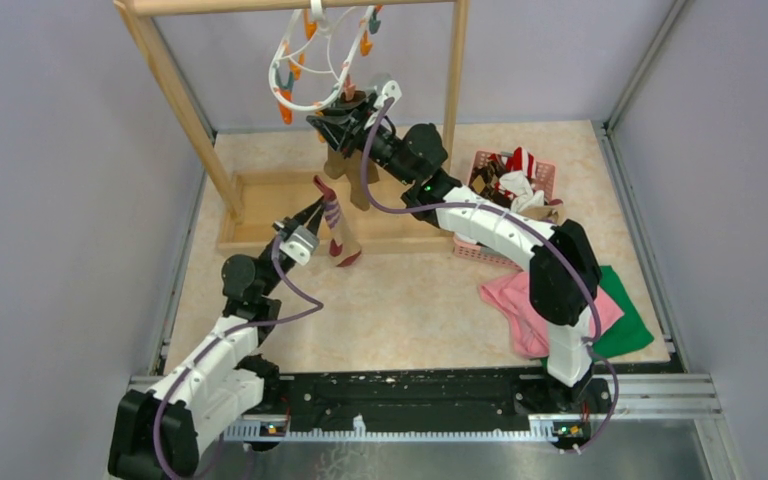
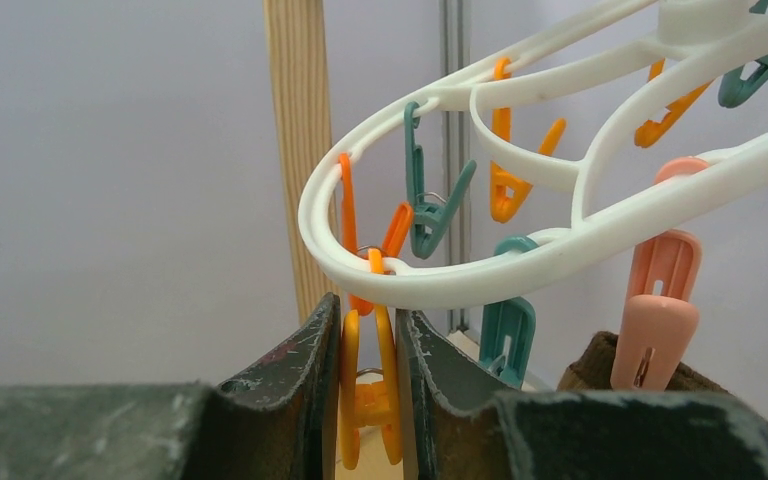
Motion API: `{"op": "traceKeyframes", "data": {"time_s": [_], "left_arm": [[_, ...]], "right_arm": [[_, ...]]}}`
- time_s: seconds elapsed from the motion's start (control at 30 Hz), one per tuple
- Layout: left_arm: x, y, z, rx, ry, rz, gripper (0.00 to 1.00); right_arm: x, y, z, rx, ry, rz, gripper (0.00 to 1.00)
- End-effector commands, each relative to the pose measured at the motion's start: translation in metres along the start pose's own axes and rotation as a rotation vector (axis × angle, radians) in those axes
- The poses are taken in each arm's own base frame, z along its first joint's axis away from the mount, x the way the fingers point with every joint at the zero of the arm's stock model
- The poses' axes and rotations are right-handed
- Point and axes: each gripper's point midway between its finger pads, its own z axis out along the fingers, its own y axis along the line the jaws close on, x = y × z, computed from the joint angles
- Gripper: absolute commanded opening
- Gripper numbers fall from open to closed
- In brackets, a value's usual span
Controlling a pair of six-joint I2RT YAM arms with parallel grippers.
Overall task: Clip the socks to the hanger
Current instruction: Open the clamp at the hanger.
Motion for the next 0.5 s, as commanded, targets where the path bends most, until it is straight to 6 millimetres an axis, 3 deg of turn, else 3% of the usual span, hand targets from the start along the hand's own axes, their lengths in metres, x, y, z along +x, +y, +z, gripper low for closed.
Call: {"op": "traceKeyframes", "data": {"time_s": [0.0,0.2,0.47], "left_arm": [[-0.044,0.008,0.018,0.049,-0.175,0.072,0.00],[-0.041,0.019,0.039,0.061,-0.131,0.022,0.00],[-0.040,0.028,0.047,0.039,-0.129,0.043,0.00]], "right_arm": [[-0.049,0.009,-0.004,-0.029,-0.083,-0.007,0.00],[-0.049,0.006,-0.005,-0.024,-0.076,-0.014,0.00],[-0.047,0.004,-0.007,-0.015,-0.060,-0.010,0.00]]}}
